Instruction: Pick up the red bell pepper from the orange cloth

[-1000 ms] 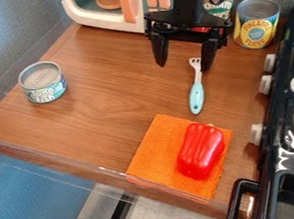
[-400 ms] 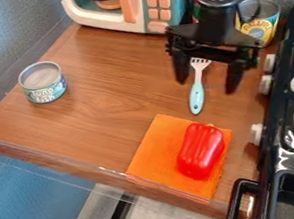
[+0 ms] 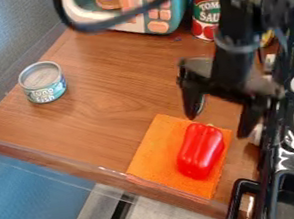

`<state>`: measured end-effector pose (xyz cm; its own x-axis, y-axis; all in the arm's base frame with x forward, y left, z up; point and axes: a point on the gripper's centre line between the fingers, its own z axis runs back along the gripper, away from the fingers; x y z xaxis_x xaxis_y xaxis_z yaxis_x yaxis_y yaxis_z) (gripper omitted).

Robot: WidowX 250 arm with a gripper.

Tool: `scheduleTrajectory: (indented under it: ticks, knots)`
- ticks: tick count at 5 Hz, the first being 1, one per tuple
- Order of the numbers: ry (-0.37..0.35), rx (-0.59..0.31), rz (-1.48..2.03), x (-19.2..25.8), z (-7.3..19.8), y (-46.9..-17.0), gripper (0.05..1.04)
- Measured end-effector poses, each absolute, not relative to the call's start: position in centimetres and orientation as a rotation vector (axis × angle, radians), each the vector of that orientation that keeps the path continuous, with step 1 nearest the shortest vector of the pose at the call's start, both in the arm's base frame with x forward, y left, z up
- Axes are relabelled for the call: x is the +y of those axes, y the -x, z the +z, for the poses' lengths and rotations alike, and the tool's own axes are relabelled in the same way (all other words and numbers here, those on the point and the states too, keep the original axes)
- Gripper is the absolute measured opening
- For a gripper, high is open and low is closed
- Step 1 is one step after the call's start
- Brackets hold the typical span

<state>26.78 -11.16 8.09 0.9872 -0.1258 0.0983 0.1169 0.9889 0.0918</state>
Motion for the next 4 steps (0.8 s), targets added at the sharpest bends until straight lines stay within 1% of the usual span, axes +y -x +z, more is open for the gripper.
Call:
scheduleTrajectory:
  ticks: [1, 2, 3, 4]
  knots:
    - [-0.134, -0.086, -0.148, -10.8, 6.1, -25.2, 1.001]
    - [-0.184, -0.079, -0.158, -10.3, 4.7, -24.6, 1.001]
    - [-0.202, -0.076, -0.152, -10.0, 3.9, -24.4, 1.001]
    - [-0.196, -0.081, -0.164, -10.1, 3.8, -24.5, 0.950]
